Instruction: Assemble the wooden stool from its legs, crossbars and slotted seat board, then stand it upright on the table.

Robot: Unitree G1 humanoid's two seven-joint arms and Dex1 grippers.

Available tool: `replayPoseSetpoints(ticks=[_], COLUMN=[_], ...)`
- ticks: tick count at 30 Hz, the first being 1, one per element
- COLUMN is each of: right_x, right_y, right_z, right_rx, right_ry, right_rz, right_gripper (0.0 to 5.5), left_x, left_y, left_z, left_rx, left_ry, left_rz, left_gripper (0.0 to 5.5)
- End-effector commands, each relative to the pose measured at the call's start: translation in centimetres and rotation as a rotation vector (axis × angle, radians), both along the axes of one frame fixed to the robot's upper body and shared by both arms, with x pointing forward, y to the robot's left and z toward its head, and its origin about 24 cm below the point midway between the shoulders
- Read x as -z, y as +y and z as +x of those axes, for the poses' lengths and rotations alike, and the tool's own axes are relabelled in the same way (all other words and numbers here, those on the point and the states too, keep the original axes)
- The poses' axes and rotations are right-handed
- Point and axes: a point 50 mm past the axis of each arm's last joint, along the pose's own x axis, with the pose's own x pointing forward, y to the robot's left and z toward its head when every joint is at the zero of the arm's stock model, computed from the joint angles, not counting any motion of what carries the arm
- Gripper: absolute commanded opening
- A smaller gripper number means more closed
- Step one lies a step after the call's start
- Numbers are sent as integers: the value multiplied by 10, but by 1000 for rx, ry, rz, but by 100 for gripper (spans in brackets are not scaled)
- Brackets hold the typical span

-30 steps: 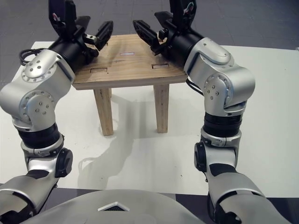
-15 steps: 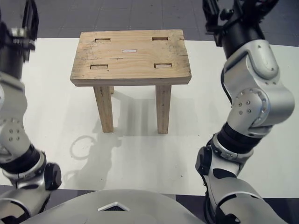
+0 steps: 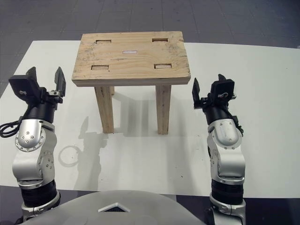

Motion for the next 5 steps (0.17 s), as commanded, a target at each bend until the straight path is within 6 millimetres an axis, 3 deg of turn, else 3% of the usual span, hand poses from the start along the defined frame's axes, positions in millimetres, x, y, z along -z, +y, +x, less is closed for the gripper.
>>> replayPoseSetpoints(ticks=[1, 5], right_x=[-5, -2], right_y=[3, 2], right_z=[5, 4], right_rx=[-8, 13], right_ry=[-24, -11], right_rz=[9, 17], right_gripper=[367, 367], left_x=[8, 11], left_y=[-4, -9], left_z=[-5, -2], left_rx=[4, 27], left_ry=[19, 25], left_rz=[-20, -31], left_gripper=[353, 353])
